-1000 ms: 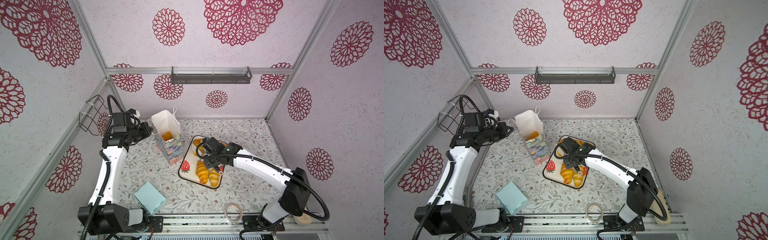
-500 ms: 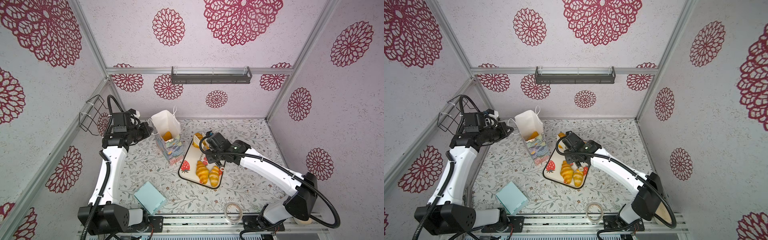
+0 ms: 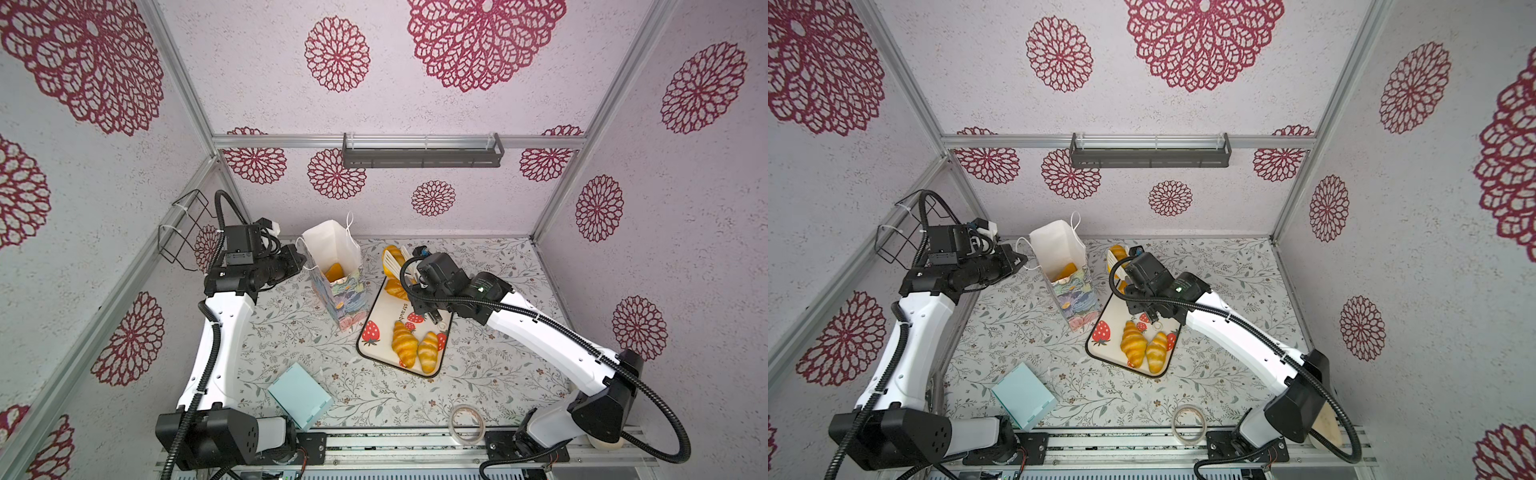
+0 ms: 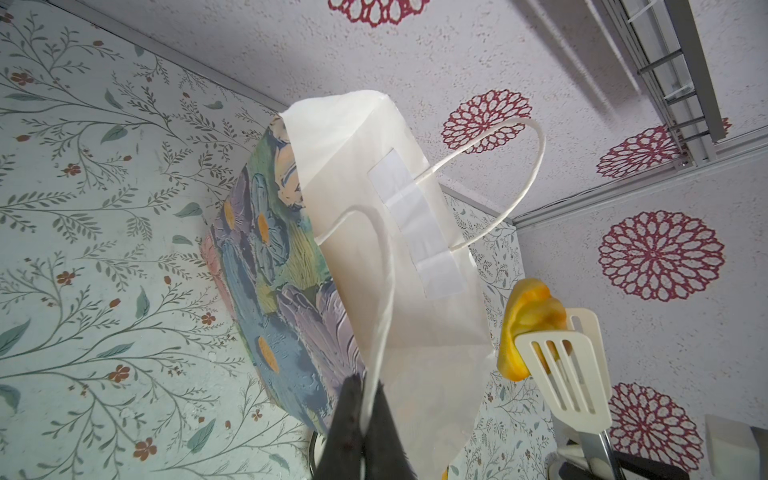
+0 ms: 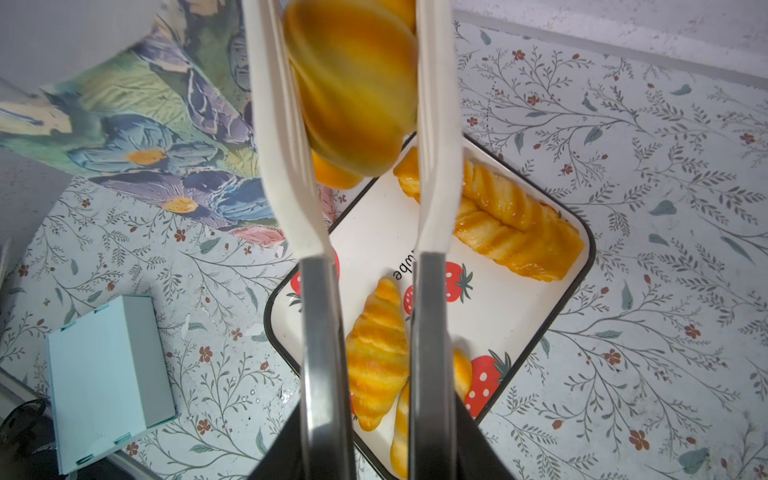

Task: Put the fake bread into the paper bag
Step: 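Lift the croissant with the right tongs and carry it toward the bag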

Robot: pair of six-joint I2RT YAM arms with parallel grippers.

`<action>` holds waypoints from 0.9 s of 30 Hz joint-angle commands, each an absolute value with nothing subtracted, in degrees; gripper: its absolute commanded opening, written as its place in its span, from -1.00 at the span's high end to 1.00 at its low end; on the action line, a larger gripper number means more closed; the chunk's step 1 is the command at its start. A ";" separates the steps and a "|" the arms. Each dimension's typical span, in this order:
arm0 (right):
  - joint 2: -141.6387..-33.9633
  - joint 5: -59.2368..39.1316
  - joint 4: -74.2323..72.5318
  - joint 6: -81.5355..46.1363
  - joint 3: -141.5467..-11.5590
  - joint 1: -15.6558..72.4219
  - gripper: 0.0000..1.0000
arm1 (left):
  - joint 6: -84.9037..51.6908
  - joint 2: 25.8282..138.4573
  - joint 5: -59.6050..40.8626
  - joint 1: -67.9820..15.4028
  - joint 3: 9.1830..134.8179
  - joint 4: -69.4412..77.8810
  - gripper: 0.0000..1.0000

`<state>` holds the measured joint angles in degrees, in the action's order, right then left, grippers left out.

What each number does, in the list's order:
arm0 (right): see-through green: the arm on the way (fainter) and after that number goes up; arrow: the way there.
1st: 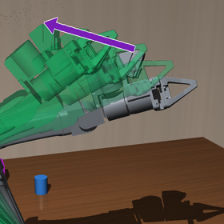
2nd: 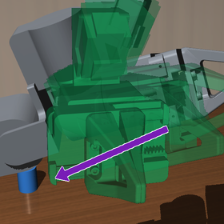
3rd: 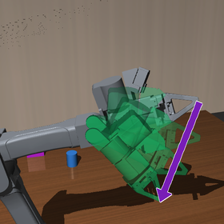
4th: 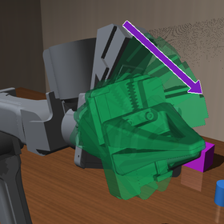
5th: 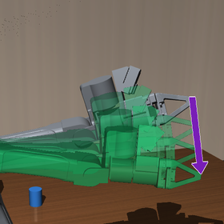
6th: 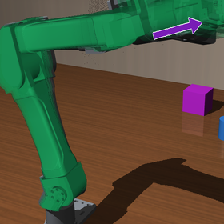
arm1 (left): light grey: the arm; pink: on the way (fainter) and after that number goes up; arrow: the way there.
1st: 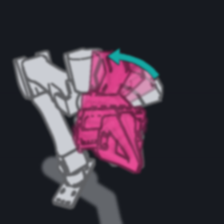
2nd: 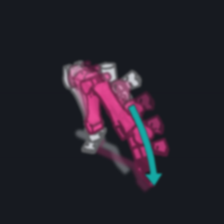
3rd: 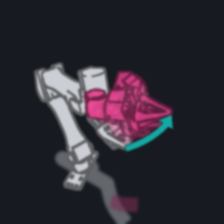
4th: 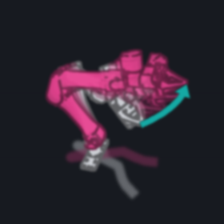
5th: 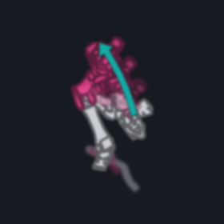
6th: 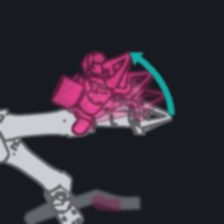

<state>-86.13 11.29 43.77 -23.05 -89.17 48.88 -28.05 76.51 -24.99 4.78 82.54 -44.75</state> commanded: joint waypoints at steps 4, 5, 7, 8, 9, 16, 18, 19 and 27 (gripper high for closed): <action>-83.50 10.93 40.10 -21.38 -93.52 48.65 0.22 | -27.41 75.42 -25.05 5.27 83.36 -45.08 1.00; -83.58 10.71 39.84 -21.19 -93.92 48.68 0.22 | -27.35 75.41 -25.06 5.27 83.33 -45.06 1.00; -83.75 10.54 39.17 -20.83 -94.46 48.69 0.22 | -27.32 75.41 -25.06 5.27 83.32 -45.06 1.00; -83.76 10.35 38.63 -20.74 -94.86 48.69 0.22 | -27.30 75.45 -25.05 5.27 83.34 -45.08 1.00; -83.76 10.24 38.23 -20.72 -95.13 48.69 0.22 | -27.25 75.48 -25.09 5.27 83.41 -45.08 1.00; -85.04 7.31 35.34 -20.22 -97.69 48.74 0.22 | -27.32 75.54 -25.05 5.23 83.49 -45.07 1.00; -85.71 5.98 34.86 -19.96 -98.51 48.85 0.22 | -27.32 75.57 -24.97 5.27 83.49 -45.07 1.00; -86.01 5.44 34.67 -19.80 -98.95 48.95 0.22 | -27.30 75.59 -24.98 5.27 83.49 -45.07 1.00; -88.84 3.96 34.98 -18.12 -102.94 50.98 0.21 | -27.34 75.76 -24.82 5.33 83.82 -45.04 1.00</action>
